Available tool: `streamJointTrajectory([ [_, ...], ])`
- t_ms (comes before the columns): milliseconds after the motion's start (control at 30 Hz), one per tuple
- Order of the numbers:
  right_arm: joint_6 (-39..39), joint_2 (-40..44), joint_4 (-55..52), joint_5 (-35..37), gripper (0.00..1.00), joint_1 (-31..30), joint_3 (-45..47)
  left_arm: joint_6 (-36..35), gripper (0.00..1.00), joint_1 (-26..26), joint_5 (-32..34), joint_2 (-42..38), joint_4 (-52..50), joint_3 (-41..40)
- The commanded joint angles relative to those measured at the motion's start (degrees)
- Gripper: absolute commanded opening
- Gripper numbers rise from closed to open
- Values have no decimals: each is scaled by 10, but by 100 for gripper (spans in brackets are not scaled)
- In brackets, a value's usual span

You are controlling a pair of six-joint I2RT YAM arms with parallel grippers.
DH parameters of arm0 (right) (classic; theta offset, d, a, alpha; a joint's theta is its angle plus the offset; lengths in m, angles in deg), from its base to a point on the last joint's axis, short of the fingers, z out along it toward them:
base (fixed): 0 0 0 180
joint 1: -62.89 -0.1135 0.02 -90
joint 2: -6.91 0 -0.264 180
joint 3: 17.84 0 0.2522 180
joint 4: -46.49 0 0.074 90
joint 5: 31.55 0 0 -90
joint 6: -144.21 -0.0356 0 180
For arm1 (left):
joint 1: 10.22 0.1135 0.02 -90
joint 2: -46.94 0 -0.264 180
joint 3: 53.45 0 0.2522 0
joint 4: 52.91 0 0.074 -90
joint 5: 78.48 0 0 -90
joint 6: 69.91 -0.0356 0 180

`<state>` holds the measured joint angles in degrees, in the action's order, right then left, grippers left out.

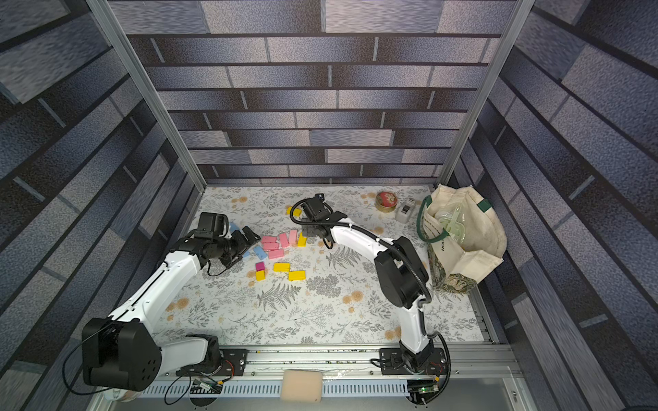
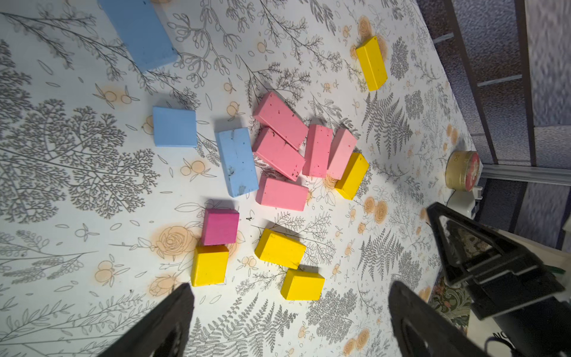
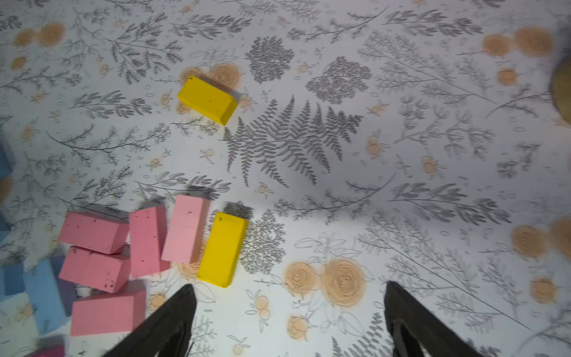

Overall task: Assemble the letter v with building blocks
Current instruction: Pick up the building block from the center of the board.

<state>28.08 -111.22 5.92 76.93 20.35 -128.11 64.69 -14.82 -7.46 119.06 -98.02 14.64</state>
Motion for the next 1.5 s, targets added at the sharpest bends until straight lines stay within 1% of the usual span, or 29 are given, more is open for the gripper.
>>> streamJointTrajectory([
  [0,-20,-64,-83,-10,93,-9,-76,-11,100,14,-38,3,-20,13],
  [133,-49,-128,-100,-24,83,-12,-136,-16,100,21,-31,-11,5,-9],
  [200,-58,-147,-98,-27,82,-12,-148,-13,100,27,-34,-16,16,-19],
  [267,-61,-159,-95,-27,79,-14,-156,-17,100,37,-51,-20,20,-24],
  [367,-61,-179,-101,-30,77,-15,-171,-26,100,39,-47,-22,11,-25],
  [533,-63,-205,-103,-40,75,-17,-194,-22,100,35,-67,-14,22,-26],
  [667,-65,-223,-110,-40,73,-20,-209,-26,100,35,-69,-8,20,-23],
  [767,-66,-230,-111,-39,68,-22,-210,-26,100,32,-70,-6,21,-23],
  [833,-65,-231,-115,-35,60,-23,-210,-28,100,30,-70,-3,19,-22],
  [967,-55,-218,-119,-21,49,-27,-193,-33,100,25,-65,0,12,-19],
  [1033,-38,-210,-118,-24,46,-29,-181,-35,100,19,-59,-1,12,-19],
  [1133,7,-191,-134,-17,38,-31,-157,-36,100,10,-51,2,9,-19],
  [1200,49,-165,-124,-13,35,-31,-117,-40,100,8,-48,6,3,-16],
  [1267,93,-132,-105,-3,29,-31,-69,-43,100,2,-45,4,2,-15],
  [1333,146,-96,-86,7,27,-30,-23,-45,100,-10,-36,-1,4,-15],
  [1400,198,-61,-68,10,26,-27,19,-42,100,-34,-18,-5,14,-15],
  [1467,233,-36,-57,1,26,-20,44,-25,100,-60,10,-5,19,-5],
])
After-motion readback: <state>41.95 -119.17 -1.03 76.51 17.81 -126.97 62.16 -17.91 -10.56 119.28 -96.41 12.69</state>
